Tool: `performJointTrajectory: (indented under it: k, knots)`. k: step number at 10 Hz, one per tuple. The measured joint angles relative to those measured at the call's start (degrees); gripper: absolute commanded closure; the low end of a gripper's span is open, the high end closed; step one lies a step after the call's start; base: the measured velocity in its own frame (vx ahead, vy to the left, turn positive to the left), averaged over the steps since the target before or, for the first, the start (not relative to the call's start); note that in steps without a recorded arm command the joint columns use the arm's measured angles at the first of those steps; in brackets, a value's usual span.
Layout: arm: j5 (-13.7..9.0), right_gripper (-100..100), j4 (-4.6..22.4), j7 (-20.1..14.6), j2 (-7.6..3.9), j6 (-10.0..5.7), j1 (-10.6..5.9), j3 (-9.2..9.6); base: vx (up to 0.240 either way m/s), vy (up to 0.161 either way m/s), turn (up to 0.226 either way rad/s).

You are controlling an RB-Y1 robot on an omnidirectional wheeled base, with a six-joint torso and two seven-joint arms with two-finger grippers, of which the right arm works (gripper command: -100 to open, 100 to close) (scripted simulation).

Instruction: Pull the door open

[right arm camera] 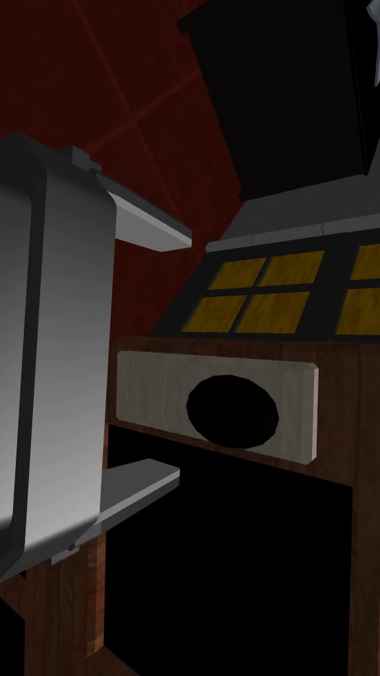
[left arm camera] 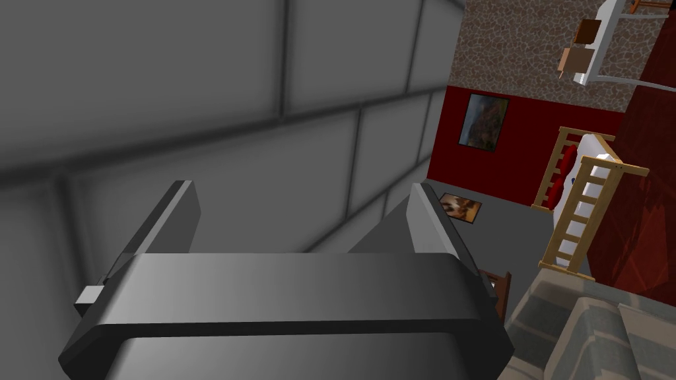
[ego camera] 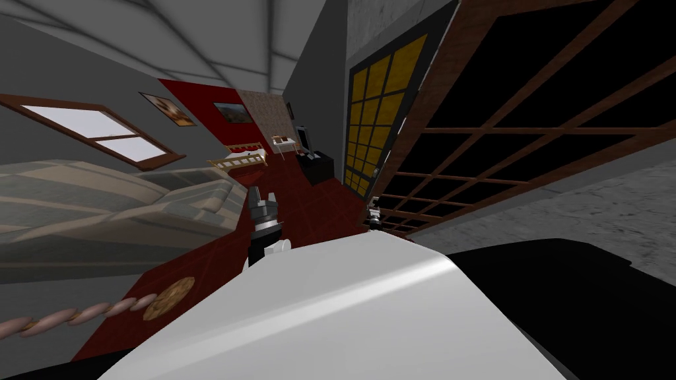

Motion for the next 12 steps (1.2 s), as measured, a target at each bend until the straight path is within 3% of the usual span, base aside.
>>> performJointTrajectory:
  k: [4, 6, 7, 10, 12]
  knots:
    - [0.71, -100, -0.82, -0.31, -0.95, 1.81, -0.26, 0.88, -0.182, -0.007, -0.007]
    - [0.47, -100, -1.60, -0.52, -1.53, 2.21, 0.45, 0.60, 0.186, -0.023, 0.092]
    - [0.41, -100, -0.23, -1.36, -2.05, 1.61, 0.11, 0.58, 0.247, -0.050, 0.110]
    - [-0.28, -100, 0.08, -3.28, -3.87, 0.78, 1.30, -0.20, 0.262, -0.073, 0.099]
    - [-0.50, -100, 0.36, -4.20, -4.39, -0.04, 2.09, -0.43, 0.109, -0.020, 0.007]
